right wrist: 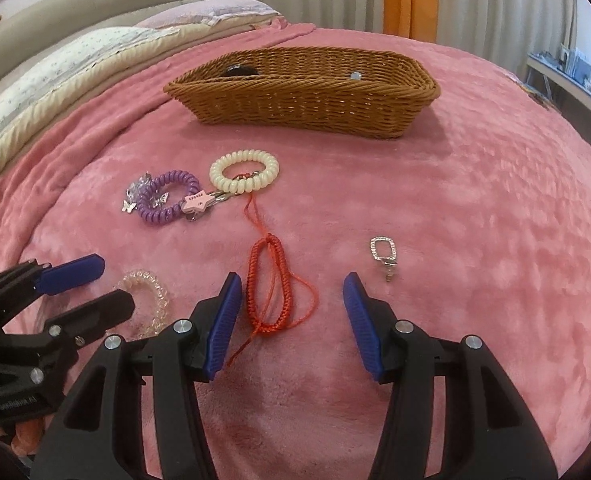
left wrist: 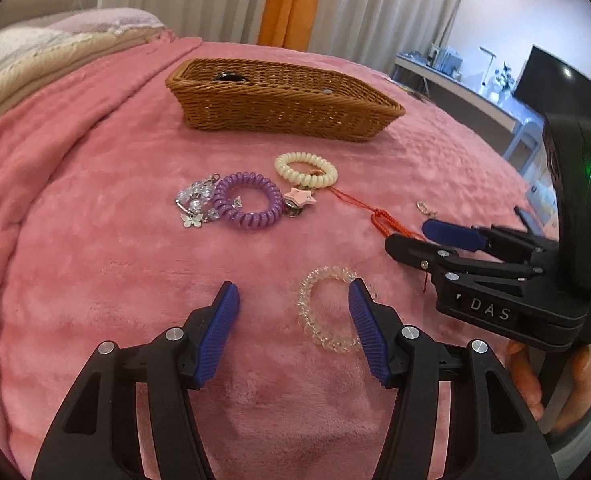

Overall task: Organize jewelry
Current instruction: 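Grasp the clear bead bracelet with the left tool while the right tool grasps the red cord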

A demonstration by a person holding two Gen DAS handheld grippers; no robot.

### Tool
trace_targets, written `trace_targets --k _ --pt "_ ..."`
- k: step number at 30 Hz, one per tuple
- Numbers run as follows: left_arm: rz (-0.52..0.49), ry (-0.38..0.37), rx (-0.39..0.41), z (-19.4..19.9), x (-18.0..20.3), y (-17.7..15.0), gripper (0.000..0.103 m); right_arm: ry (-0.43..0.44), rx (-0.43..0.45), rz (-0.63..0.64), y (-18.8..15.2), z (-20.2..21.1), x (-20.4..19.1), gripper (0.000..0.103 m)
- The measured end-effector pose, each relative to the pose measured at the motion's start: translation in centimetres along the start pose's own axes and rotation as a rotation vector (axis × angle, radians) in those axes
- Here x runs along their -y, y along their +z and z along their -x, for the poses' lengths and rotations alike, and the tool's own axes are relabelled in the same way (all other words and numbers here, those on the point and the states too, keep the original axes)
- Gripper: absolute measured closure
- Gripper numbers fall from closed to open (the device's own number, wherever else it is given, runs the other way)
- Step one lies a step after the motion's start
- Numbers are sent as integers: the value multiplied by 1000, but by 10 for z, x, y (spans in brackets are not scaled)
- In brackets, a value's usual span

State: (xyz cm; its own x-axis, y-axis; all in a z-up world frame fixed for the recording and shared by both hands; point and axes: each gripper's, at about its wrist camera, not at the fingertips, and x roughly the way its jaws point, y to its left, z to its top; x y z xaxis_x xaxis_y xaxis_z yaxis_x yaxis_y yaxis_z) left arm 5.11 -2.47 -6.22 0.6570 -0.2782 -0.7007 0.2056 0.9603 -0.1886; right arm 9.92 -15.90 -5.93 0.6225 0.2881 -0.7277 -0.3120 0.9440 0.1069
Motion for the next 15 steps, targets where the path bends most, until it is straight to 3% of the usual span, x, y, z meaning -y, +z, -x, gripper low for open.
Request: trace_targets --k 5,7,9,15 --pt "-62 48 -5 -3 11 -3 65 -2 5 47 -2 1 -9 82" --pt "-76 53 -3 -3 12 -4 87 2 10 60 -2 2 -11 89" --pt "-77 54 4 -2 12 -5 94 10 15 66 -3 4 -12 93" --pt "-46 19 24 2 7 -7 95 72 59 50 -6 14 -9 95"
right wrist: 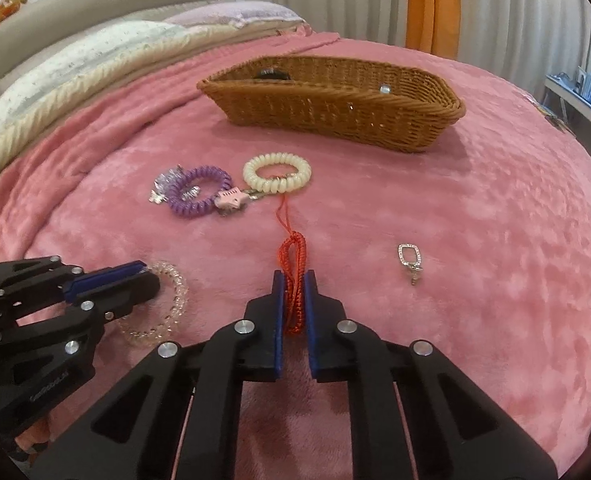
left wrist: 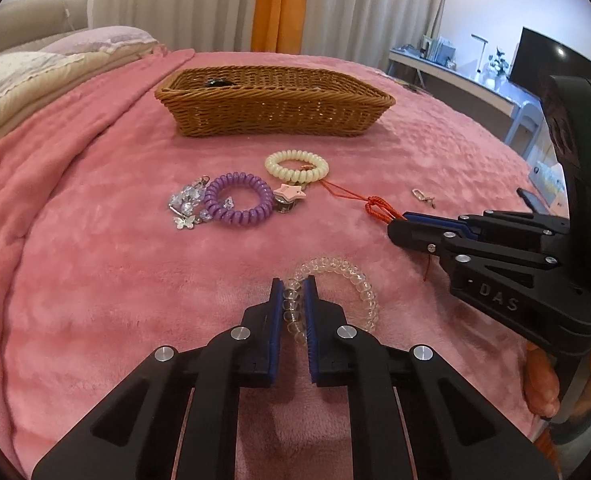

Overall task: Organize jewelry
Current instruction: 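Grasp the clear bead bracelet with the left tool while the right tool grasps the red cord, then carry bracelet and red cord into the wicker basket while both tools open to release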

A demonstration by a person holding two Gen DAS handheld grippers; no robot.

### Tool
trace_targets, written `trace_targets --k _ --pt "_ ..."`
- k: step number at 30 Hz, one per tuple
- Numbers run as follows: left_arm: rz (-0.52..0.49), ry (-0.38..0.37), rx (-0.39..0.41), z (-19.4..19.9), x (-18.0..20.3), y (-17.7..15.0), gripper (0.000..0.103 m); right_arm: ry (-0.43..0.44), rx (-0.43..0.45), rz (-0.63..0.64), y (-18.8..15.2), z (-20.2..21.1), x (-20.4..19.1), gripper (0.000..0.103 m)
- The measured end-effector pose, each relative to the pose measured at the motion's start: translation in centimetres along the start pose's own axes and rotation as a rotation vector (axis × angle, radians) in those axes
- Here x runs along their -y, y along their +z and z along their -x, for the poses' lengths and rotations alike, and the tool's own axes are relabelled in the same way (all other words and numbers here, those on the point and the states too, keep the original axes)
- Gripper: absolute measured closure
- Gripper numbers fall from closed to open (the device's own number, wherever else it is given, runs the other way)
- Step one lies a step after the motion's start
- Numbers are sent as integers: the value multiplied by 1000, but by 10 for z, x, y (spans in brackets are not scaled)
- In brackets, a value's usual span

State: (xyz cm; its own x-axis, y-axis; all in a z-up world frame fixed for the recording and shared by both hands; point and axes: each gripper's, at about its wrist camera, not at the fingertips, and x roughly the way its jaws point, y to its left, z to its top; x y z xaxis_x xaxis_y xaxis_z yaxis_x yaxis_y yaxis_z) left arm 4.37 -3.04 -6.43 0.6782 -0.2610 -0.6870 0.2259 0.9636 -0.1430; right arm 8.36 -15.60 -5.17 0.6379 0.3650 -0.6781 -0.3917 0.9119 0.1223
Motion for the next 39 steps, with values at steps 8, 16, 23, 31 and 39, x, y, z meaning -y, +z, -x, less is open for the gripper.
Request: trace_targets --k 8,16,23,31,39 --pt "38 -44 27 4 -6 0 95 91 117 -20 -1 27 3 99" --pt "64 -68 42 6 -11 -1 95 120 152 -56 -1 42 7 99" --pt "95 -94 70 16 -17 3 95 154 200 -91 4 67 10 99" --pt "83 -88 168 48 -18 31 95 149 287 -75 23 99 5 99" --pt "34 -71 252 65 -19 80 95 112 370 -57 65 118 14 99"
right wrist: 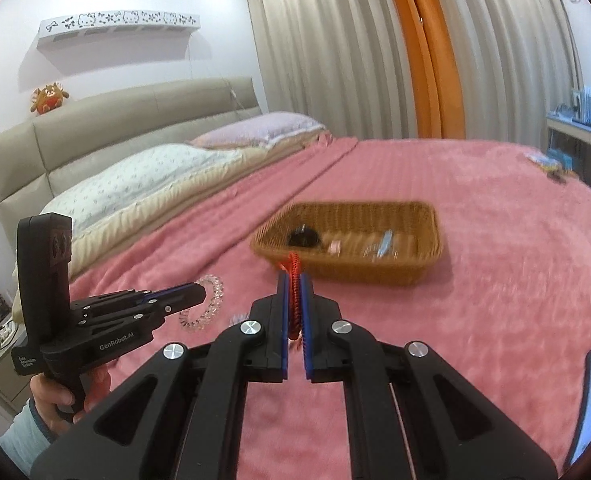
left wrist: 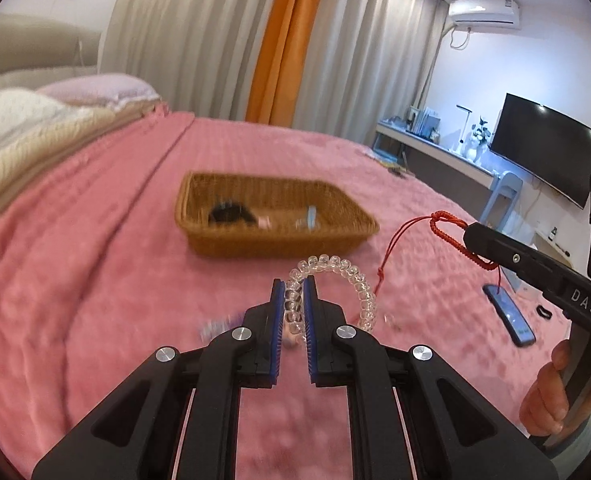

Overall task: Organize jewelry
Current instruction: 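Carry bracelet and red cord into the wicker basket while both tools open to release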

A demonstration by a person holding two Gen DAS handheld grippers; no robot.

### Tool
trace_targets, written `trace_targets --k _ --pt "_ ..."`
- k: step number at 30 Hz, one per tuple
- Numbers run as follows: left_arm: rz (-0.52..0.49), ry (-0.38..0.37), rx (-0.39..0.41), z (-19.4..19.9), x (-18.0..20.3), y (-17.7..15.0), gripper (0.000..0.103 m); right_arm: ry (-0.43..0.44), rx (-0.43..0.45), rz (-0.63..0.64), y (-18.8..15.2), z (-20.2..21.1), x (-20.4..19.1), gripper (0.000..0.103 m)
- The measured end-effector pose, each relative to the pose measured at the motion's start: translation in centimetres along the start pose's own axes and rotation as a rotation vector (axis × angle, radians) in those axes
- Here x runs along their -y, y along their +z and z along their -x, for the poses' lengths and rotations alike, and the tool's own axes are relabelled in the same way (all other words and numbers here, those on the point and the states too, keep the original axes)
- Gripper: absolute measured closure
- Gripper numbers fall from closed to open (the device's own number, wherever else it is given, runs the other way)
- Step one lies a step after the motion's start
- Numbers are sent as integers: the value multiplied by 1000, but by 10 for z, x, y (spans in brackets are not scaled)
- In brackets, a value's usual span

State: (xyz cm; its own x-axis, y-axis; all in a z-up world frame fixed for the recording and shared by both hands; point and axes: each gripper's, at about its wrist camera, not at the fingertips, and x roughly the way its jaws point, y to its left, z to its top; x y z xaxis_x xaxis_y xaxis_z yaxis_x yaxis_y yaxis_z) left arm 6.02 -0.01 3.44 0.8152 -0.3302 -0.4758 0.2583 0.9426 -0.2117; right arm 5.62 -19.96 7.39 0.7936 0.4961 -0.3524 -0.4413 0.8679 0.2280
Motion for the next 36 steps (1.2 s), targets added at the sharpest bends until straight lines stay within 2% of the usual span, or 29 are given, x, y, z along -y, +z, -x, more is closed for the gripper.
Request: trace_targets --k 7,16,21,27,31,36 --pt "-13 10 65 -29 -5 59 95 -54 14 -30 39 -46 22 99" --pt "56 -3 39 -109 -26 107 95 -103 -49 -99 64 -142 65 99" --pt "83 10 -13 -157 -37 110 95 -104 -104 -156 65 -190 89 99" --pt "129 -19 -100 -203 -55 90 95 -113 -164 -154 47 -228 102 99" --pt "125 -1 -137 -216 -61 83 95 -122 -198 -160 37 -241 108 99" --pt "116 7 -146 -218 -62 81 94 -150 -206 -177 36 -243 115 99"
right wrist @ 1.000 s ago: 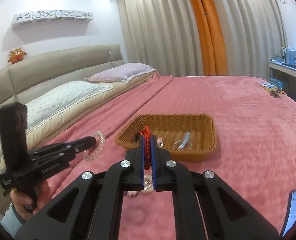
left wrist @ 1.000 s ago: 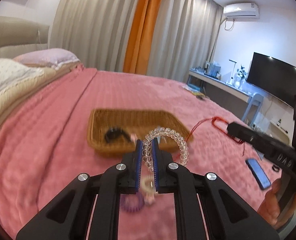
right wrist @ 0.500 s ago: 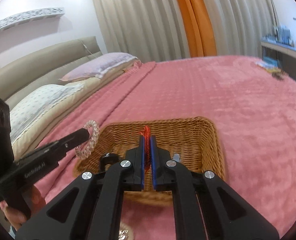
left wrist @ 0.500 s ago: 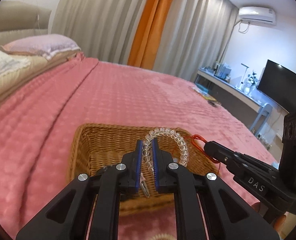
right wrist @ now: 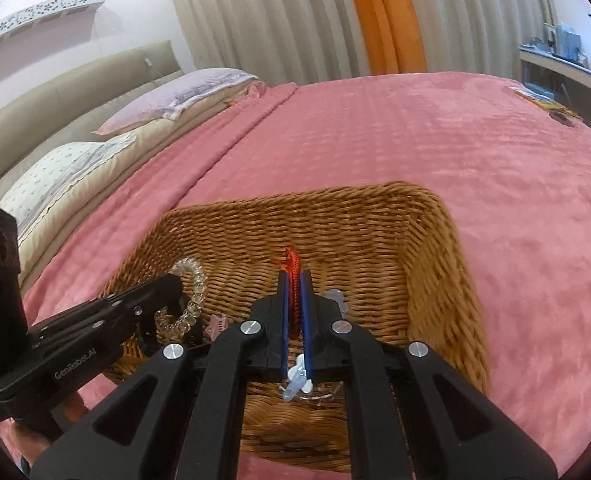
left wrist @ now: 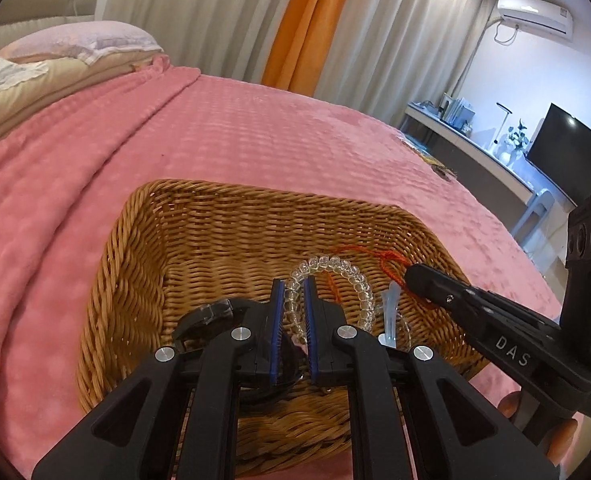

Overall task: Organize jewelry
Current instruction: 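Carry bracelet and red cord into the wicker basket while both tools open to release, then grasp the purple coil hair tie with the left tool and lift it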

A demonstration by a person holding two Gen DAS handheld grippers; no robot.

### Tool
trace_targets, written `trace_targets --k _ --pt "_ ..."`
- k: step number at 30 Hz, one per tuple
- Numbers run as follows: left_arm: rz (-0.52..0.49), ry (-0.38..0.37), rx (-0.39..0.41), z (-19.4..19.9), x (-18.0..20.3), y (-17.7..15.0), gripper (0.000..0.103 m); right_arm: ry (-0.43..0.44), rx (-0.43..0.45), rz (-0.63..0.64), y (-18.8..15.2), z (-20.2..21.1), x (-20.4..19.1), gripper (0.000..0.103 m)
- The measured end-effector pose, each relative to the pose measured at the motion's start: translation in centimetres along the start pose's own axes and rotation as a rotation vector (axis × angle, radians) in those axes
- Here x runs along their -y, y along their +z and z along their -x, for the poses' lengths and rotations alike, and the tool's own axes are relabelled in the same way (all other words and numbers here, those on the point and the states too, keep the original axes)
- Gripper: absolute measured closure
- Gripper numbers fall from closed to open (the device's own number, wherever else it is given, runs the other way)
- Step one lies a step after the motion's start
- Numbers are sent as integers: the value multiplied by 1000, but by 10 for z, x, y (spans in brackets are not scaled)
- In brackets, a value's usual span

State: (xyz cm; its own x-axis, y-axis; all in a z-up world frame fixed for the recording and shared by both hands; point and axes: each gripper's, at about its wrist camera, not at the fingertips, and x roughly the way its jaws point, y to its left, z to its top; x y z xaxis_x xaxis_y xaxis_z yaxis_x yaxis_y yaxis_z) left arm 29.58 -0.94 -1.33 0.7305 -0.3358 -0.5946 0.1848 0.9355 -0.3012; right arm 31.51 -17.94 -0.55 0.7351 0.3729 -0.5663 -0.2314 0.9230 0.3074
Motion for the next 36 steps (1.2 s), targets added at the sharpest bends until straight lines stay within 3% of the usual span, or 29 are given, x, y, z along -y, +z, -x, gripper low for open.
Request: trace_targets --k 2,3,4,6,7,8,12,20,30,36 --pt "-3 1 4 2 2 -1 92 9 1 0 0 2 1 98" --pt "-5 -3 8 3 2 -1 83 16 0 -3 0 3 2 98" --pt "-3 -4 14 6 2 -1 70 23 1 -11 0 4 3 91" --pt "1 -6 43 13 3 0 61 30 13 -28 1 8 7 73" --pt "3 -13 50 16 3 0 60 25 27 -39 1 12 9 59" --pt "8 -21 57 19 3 0 60 24 36 -47 1 14 12 54" --pt "41 -28 84 31 -1 -3 53 28 62 -72 3 25 19 54" --pt "71 -39 166 85 0 -21 53 -37 146 -71 -13 74 16 54" --pt "128 -34 134 157 -22 -88 52 -60 87 -46 -79 124 8 54" --pt "182 -54 99 175 -42 -115 52 -84 26 -62 -111 133 16 54"
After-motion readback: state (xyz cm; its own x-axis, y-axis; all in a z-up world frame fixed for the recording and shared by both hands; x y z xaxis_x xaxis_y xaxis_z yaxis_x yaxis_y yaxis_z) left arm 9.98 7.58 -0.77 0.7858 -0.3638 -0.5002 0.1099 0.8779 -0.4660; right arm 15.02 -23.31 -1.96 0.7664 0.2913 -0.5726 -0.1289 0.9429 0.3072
